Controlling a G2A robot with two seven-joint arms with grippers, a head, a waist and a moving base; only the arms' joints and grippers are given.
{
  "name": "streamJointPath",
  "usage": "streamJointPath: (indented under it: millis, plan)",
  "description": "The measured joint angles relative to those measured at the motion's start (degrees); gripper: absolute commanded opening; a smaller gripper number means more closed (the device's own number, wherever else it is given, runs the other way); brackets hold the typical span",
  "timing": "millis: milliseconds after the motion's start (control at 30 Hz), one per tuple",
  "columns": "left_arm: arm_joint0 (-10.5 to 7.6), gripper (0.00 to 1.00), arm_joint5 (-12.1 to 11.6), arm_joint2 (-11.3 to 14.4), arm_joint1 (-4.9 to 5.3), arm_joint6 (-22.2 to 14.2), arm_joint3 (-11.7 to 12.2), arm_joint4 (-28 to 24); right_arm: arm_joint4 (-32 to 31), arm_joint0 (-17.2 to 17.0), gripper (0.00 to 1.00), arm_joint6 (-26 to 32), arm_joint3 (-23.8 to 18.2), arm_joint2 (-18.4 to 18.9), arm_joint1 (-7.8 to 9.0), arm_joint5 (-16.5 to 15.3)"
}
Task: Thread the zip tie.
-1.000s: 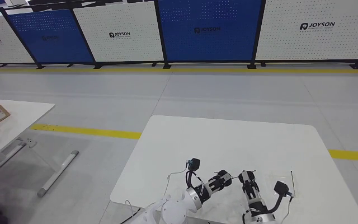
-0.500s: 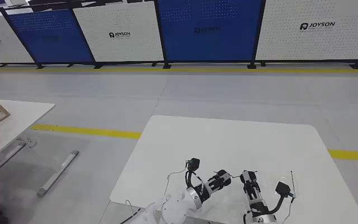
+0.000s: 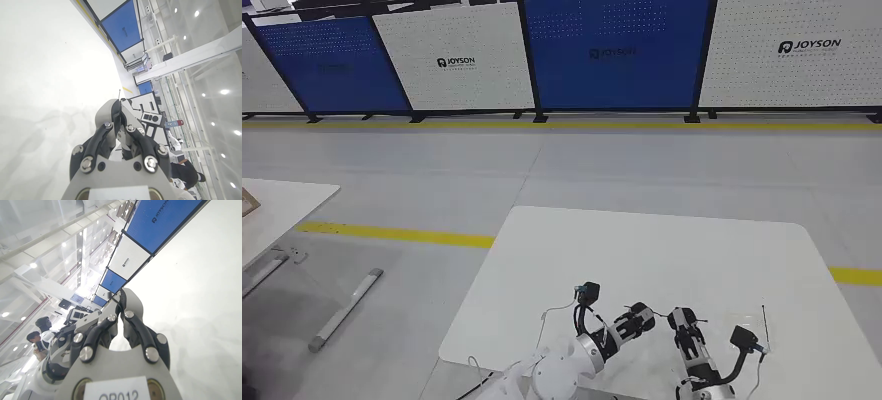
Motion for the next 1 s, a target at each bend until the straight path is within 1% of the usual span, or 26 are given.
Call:
streamJointPath:
  millis: [100, 133, 167, 467, 667, 800, 833, 867, 900, 967, 1000]
  plan:
    - [0.04, 0.0, 0.2, -0.1, 0.0, 0.2, 0.0, 0.1, -0.2, 0.0, 0.06, 0.1, -0.1, 0.0, 0.02, 0.1]
    - [0.06, 0.0, 0.2, -0.1, 0.0, 0.2, -0.1, 0.2, -0.3, 0.0, 0.04, 0.1, -0.2, 0.1, 0.02, 0.2]
    - [0.08, 0.0, 0.3, -0.2, 0.0, 0.3, -0.1, 0.2, -0.3, -0.1, 0.0, 0.1, -0.3, 0.1, 0.03, 0.2]
    - [0.43, 0.0, 0.2, -0.3, 0.1, -0.3, -1.0, 0.8, -0.6, -0.1, 0.0, 0.0, -0.7, 0.0, 0.01, 0.8]
    - [0.74, 0.0, -0.6, -0.5, 0.2, -1.3, -1.5, 0.4, -0.4, 0.0, 0.0, 0.7, -0.9, -0.1, -0.02, 1.8]
    - [0.84, 0.0, -0.7, -0.6, 0.22, -1.3, -1.5, 0.4, 0.6, 0.1, 0.0, 1.5, -0.9, 0.0, -0.02, 1.9]
    - [0.84, 0.0, -0.6, -0.6, 0.22, -1.3, -1.4, 0.4, 0.9, 0.2, 0.1, 1.8, -0.8, 0.0, -0.02, 1.9]
    - [0.83, 0.0, -0.5, -0.6, 0.21, -1.2, -1.4, 0.4, 1.0, 0.2, 0.33, 2.0, -0.8, 0.1, 0.0, 1.9]
    - [0.82, 0.0, -0.4, -0.6, 0.2, -1.1, -1.3, 0.4, 1.0, 0.2, 0.41, 2.3, -0.8, 0.1, 0.02, 2.0]
    - [0.78, 0.0, -0.2, -0.6, 0.18, -1.0, -1.2, 0.4, 1.0, 0.2, 0.47, 2.5, -0.8, 0.2, 0.04, 1.9]
    - [0.76, 0.0, 0.0, -0.6, 0.16, -0.9, -1.2, 0.4, 1.1, 0.2, 0.47, 2.5, -0.8, 0.2, 0.05, 1.7]
